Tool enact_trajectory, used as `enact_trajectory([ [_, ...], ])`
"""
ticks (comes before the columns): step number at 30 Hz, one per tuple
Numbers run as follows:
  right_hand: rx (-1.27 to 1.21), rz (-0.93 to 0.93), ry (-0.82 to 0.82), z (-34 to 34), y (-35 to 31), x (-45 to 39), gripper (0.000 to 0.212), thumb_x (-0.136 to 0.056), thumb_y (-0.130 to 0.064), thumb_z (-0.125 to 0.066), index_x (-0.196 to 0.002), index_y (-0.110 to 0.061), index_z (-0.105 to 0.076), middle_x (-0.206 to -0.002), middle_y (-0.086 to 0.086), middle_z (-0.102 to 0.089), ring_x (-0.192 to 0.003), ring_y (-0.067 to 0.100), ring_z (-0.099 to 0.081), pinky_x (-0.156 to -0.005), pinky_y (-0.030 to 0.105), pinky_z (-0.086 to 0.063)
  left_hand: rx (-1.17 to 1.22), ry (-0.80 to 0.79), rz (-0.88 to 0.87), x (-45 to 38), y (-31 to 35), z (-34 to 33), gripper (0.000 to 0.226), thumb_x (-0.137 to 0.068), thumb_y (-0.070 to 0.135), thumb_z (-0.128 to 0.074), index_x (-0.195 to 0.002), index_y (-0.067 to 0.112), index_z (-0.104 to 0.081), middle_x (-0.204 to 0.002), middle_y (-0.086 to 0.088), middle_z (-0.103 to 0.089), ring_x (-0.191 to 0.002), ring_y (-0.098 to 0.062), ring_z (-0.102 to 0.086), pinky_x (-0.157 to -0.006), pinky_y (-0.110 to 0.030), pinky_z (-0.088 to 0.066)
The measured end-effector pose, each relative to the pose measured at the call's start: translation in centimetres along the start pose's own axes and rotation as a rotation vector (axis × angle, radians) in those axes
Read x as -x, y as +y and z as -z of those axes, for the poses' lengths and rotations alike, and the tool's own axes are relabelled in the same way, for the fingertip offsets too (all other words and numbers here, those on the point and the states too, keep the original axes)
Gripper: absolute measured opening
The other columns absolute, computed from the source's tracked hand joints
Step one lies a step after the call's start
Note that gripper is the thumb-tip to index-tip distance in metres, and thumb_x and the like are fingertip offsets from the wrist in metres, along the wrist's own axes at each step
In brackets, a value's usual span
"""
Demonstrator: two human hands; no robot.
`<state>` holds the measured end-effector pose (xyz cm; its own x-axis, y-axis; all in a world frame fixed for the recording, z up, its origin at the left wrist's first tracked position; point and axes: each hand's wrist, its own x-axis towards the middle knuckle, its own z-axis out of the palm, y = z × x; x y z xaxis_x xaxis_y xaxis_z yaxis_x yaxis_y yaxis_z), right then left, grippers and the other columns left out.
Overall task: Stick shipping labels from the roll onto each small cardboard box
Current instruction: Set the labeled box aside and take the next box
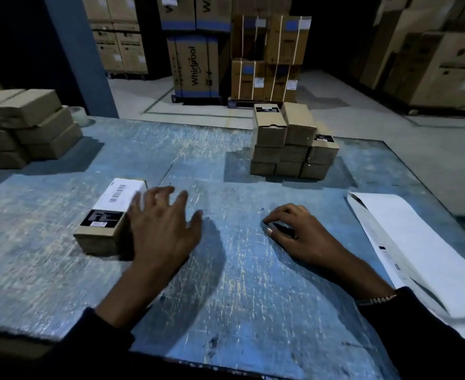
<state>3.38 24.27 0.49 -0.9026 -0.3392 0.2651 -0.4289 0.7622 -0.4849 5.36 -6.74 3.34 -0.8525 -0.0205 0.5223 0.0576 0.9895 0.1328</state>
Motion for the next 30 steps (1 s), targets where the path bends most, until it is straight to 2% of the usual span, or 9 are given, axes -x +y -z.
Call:
enact_trajectory([
  [4, 0.01, 0.023, 0.038, 0.1, 0.6, -0.2, 0.017, -0.103, -0.04, -0.067, -0.117, -0.033, -0.074, -0.116, -0.016, -0.06, -0.117, 0.013, -0.055, -0.096, 0.041, -0.049, 0.246, 0.002, -0.086, -4.1, 6.1, 0.1, 0.058, -0.099, 0.059, -0.056, -0.139, 0.018, -0.069, -0.129, -0.01, -0.072, -0.116, -0.037, -0.067, -0.099, -0.049, -0.049],
  [8, 0.128, -0.065, 0.067, 1.3, 1.5, -0.5, 0.017, -0.093, -0.029, -0.068, -0.11, -0.032, -0.072, -0.105, -0.013, -0.055, -0.111, 0.018, -0.052, -0.086, 0.037, -0.036, 0.411, 0.102, -0.103, -9.1, 11.9, 0.4, 0.061, -0.101, 0.064, -0.057, -0.144, 0.021, -0.06, -0.127, -0.005, -0.071, -0.109, -0.029, -0.07, -0.081, -0.041, -0.056],
  [11, 0.147, -0.149, 0.09, 2.4, 1.9, -0.5, 0.018, -0.086, -0.025, -0.062, -0.101, -0.027, -0.071, -0.105, -0.003, -0.059, -0.11, 0.025, -0.051, -0.087, 0.041, -0.038, 0.526, 0.073, -0.003, -13.1, 15.6, 0.0, 0.087, -0.095, 0.08, -0.052, -0.157, 0.019, -0.045, -0.145, -0.009, -0.062, -0.128, -0.032, -0.062, -0.097, -0.046, -0.054],
  [15, 0.124, -0.211, 0.157, 2.7, 2.6, -0.3, 0.024, -0.087, -0.027, -0.056, -0.104, -0.022, -0.072, -0.103, -0.002, -0.061, -0.109, 0.027, -0.053, -0.087, 0.045, -0.042, 0.671, -0.168, 0.201, -17.9, 18.1, -2.0, 0.111, -0.086, 0.09, -0.053, -0.165, 0.017, -0.028, -0.157, -0.018, -0.052, -0.142, -0.04, -0.051, -0.109, -0.047, -0.045],
  [19, 0.103, -0.207, 0.195, 2.6, 2.7, -0.5, 0.023, -0.097, -0.03, -0.061, -0.115, -0.024, -0.075, -0.107, -0.004, -0.064, -0.112, 0.022, -0.052, -0.089, 0.043, -0.043, 0.802, -0.232, 0.25, -19.7, 17.9, -3.6, 0.119, -0.079, 0.085, -0.069, -0.168, 0.018, -0.028, -0.17, -0.01, -0.039, -0.154, -0.034, -0.04, -0.123, -0.049, -0.038],
  [22, 0.074, -0.197, 0.207, 2.5, 2.6, -0.5, 0.025, -0.099, -0.032, -0.061, -0.118, -0.024, -0.075, -0.11, -0.003, -0.066, -0.113, 0.021, -0.052, -0.091, 0.043, -0.045, 0.828, -0.187, 0.265, -19.7, 17.7, -3.9, 0.116, -0.078, 0.081, -0.074, -0.165, 0.014, -0.036, -0.167, -0.01, -0.044, -0.152, -0.032, -0.043, -0.123, -0.048, -0.04],
  [25, 0.07, -0.201, 0.211, 2.7, 2.6, -0.6, 0.023, -0.1, -0.035, -0.062, -0.117, -0.026, -0.076, -0.11, -0.005, -0.066, -0.114, 0.019, -0.052, -0.093, 0.042, -0.045, 0.799, -0.08, 0.302, -19.7, 17.1, -4.0, 0.099, -0.082, 0.077, -0.074, -0.151, 0.009, -0.056, -0.148, -0.013, -0.064, -0.135, -0.032, -0.06, -0.108, -0.042, -0.051],
  [27, 0.061, -0.203, 0.229, 2.9, 2.6, -0.6, 0.023, -0.1, -0.037, -0.064, -0.116, -0.027, -0.076, -0.109, -0.006, -0.067, -0.114, 0.018, -0.053, -0.095, 0.044, -0.046, 0.802, 0.012, 0.327, -19.5, 16.7, -3.5, 0.081, -0.086, 0.073, -0.07, -0.139, 0.011, -0.066, -0.13, -0.007, -0.073, -0.116, -0.026, -0.068, -0.089, -0.034, -0.057],
  [30, 0.054, -0.221, 0.273, 3.1, 2.8, -0.6, 0.021, -0.099, -0.038, -0.065, -0.113, -0.027, -0.077, -0.108, -0.005, -0.068, -0.114, 0.02, -0.054, -0.094, 0.046, -0.048, 0.852, 0.136, 0.328, -18.1, 15.8, -1.9, 0.057, -0.094, 0.062, -0.071, -0.124, 0.014, -0.072, -0.111, 0.0, -0.075, -0.098, -0.014, -0.071, -0.061, -0.012, -0.046],
])
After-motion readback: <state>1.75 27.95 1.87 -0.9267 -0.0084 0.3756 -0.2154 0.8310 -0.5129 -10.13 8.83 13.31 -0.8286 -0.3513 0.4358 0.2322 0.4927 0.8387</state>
